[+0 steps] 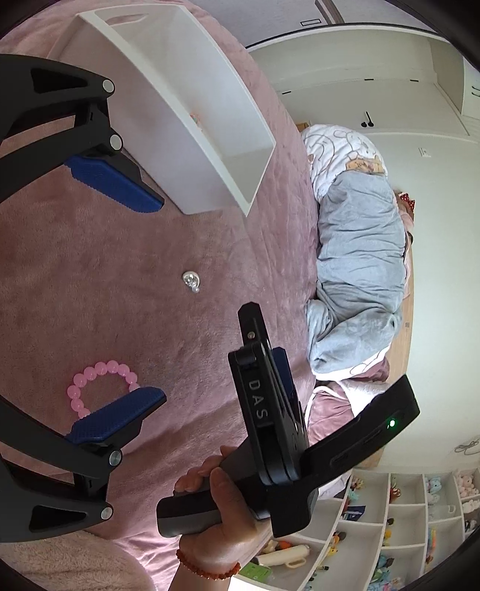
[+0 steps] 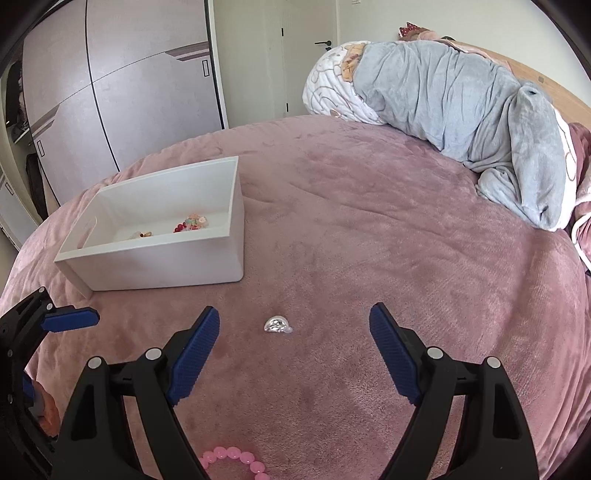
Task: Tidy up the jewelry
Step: 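Move the left tool to the pink bead bracelet while the right tool approaches the silver charm, then grasp the pink bead bracelet with the left tool while the right tool grasps the silver charm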
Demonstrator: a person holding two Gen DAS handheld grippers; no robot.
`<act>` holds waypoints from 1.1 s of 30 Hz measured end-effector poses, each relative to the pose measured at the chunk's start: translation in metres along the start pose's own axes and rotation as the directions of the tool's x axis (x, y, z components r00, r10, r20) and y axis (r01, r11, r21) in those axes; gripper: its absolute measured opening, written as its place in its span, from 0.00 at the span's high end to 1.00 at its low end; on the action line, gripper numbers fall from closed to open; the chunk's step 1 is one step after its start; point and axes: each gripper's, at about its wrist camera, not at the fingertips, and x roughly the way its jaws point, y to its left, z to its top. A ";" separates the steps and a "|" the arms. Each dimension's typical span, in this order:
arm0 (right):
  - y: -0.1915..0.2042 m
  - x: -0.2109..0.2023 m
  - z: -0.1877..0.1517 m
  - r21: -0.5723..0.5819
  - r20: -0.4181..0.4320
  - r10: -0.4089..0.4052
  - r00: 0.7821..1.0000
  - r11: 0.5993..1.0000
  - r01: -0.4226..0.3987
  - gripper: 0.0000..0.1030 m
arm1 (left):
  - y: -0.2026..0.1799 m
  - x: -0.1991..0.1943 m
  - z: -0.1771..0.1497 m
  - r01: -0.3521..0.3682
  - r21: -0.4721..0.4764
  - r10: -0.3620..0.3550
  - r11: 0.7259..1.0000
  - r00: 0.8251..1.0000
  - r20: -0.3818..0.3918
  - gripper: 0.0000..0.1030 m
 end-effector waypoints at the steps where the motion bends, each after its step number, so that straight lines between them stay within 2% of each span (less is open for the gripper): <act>1: -0.002 0.004 -0.002 0.005 -0.004 0.002 1.000 1.000 -0.002 0.20 | -0.003 0.004 -0.001 0.010 0.005 -0.010 1.000 1.000 -0.003 0.06; 6: -0.008 0.030 -0.010 0.013 -0.040 0.019 0.999 1.000 -0.019 0.20 | -0.016 0.025 -0.009 0.075 0.011 -0.075 0.997 0.997 -0.037 0.06; 11: -0.009 0.062 -0.016 -0.013 -0.084 0.041 0.996 0.999 -0.042 0.22 | -0.022 0.047 -0.018 0.108 0.018 -0.107 0.994 0.991 -0.085 0.07; 17: -0.006 0.098 -0.021 -0.037 -0.124 0.091 0.988 0.995 -0.096 0.29 | -0.023 0.072 -0.031 0.158 0.013 -0.154 0.987 0.976 -0.151 0.09; 19: -0.006 0.109 -0.023 -0.030 -0.139 0.105 0.985 0.993 -0.110 0.34 | -0.024 0.080 -0.033 0.176 0.018 -0.170 0.984 0.969 -0.179 0.29; 21: -0.006 0.117 -0.024 -0.032 -0.139 0.106 0.985 0.993 -0.111 0.39 | -0.024 0.090 -0.036 0.175 0.022 -0.166 0.984 0.964 -0.210 0.34; 23: -0.005 0.120 -0.025 -0.031 -0.136 0.108 0.985 0.993 -0.113 0.49 | -0.022 0.093 -0.040 0.179 0.010 -0.173 0.984 0.963 -0.207 0.38; 25: -0.007 0.122 -0.025 -0.021 -0.139 0.122 0.983 0.992 -0.126 0.64 | -0.019 0.095 -0.042 0.180 -0.008 -0.177 0.984 0.963 -0.205 0.47; 27: -0.010 0.122 -0.025 -0.006 -0.141 0.134 0.981 0.991 -0.136 0.73 | -0.015 0.097 -0.044 0.181 -0.030 -0.184 0.983 0.961 -0.206 0.53; 30: -0.012 0.122 -0.025 0.005 -0.143 0.140 0.980 0.990 -0.141 0.76 | -0.011 0.098 -0.046 0.180 -0.042 -0.184 0.983 0.961 -0.207 0.59; 33: -0.008 0.122 -0.025 -0.020 -0.155 0.114 0.981 0.993 -0.119 0.76 | -0.008 0.097 -0.047 0.176 -0.046 -0.182 0.983 0.961 -0.208 0.75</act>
